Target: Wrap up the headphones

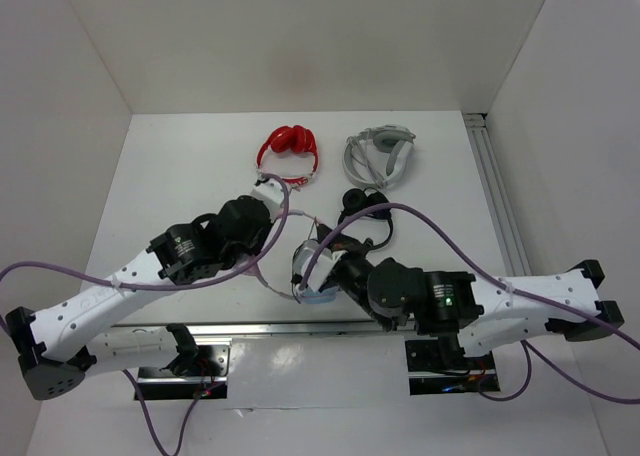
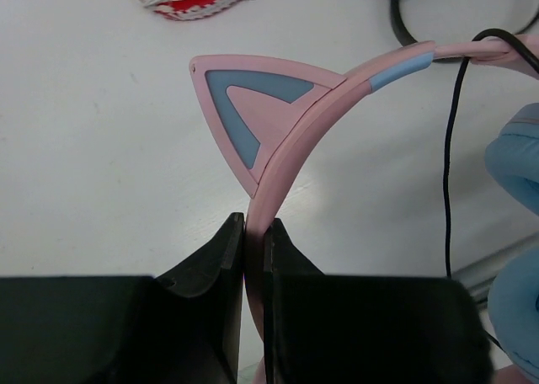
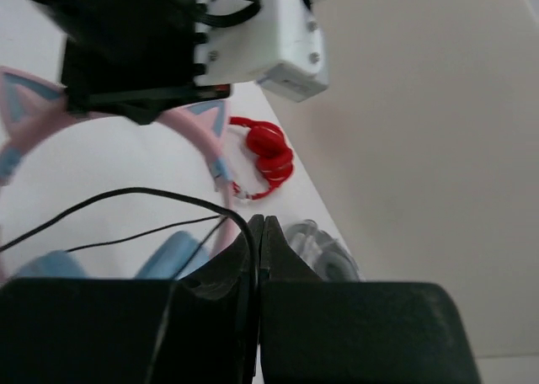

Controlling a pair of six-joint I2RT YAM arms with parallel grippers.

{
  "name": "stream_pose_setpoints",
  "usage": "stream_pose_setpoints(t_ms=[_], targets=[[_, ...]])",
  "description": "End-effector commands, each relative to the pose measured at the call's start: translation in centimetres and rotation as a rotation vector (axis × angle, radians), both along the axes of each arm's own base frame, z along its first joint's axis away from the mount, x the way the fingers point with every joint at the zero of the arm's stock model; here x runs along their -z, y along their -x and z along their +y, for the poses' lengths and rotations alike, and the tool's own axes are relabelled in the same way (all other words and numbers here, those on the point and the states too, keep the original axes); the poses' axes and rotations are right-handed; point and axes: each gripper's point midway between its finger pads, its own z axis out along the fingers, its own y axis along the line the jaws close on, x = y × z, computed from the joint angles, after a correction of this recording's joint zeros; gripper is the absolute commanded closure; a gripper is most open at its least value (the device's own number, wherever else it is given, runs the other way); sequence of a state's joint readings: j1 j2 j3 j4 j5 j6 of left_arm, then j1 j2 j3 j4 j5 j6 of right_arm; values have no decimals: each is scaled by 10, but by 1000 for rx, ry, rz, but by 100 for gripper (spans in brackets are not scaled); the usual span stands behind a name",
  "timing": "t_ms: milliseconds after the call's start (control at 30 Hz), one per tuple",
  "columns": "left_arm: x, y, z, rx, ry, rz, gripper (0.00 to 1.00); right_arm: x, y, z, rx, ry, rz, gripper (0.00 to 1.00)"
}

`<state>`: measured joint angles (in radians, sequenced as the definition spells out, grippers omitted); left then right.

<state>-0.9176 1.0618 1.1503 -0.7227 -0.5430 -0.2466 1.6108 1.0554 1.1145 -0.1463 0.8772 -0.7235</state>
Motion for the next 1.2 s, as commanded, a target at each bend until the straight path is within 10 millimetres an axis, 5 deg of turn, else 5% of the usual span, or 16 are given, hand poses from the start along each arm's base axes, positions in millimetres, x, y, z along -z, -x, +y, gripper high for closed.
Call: stream_pose_setpoints(t_ms=[0,133,233,533,833,1167], targets=[[-20,6,-32,142,138,-26,100,-36,-20,-26,94,-12,-62,100],[-18,24,-54,297,182,33,100,-50,-47,-44,159,-23,-82,100],[-30,44,-67,437,248,46,100,-39,-74,-54,211,-6,-83,100],[-60,84,-70,646,371,-1,100,-35,-105,-81,340,11,-141,100],[-97,98,-53,676,445,-121,100,-13,-117,-77,332,-55,-79,100],[-144,106,-30,616,593,-271,100,26,-128,-48,152,-236,158,100]])
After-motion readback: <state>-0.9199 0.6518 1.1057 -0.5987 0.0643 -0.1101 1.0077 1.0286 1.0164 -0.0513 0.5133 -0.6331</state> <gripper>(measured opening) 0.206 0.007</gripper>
